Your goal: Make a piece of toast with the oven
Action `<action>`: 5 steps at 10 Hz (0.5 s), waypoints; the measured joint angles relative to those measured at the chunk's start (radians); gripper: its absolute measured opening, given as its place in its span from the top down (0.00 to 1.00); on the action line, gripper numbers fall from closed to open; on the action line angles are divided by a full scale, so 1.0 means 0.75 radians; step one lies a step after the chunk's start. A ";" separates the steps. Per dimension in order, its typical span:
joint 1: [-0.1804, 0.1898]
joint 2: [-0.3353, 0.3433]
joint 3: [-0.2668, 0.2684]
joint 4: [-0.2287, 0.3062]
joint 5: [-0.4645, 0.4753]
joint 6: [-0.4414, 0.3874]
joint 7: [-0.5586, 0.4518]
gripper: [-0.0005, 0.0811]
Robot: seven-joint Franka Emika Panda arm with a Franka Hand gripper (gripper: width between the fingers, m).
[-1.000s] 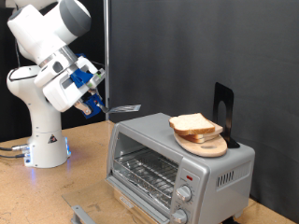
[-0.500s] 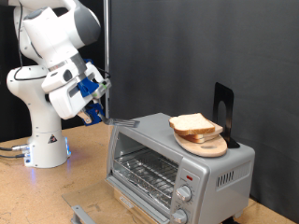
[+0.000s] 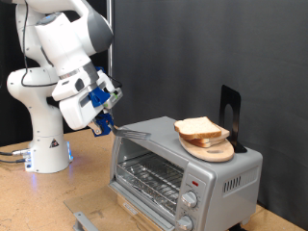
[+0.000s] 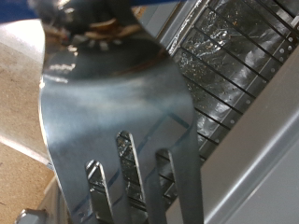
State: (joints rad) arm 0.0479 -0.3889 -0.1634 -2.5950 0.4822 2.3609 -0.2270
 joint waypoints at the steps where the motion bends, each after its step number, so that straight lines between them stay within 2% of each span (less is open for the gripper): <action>1: 0.012 0.003 0.005 0.001 0.017 0.009 -0.003 0.55; 5: 0.037 0.014 0.040 0.003 0.033 0.021 0.011 0.55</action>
State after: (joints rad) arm 0.0753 -0.3784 -0.1331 -2.5929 0.5073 2.3767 -0.2188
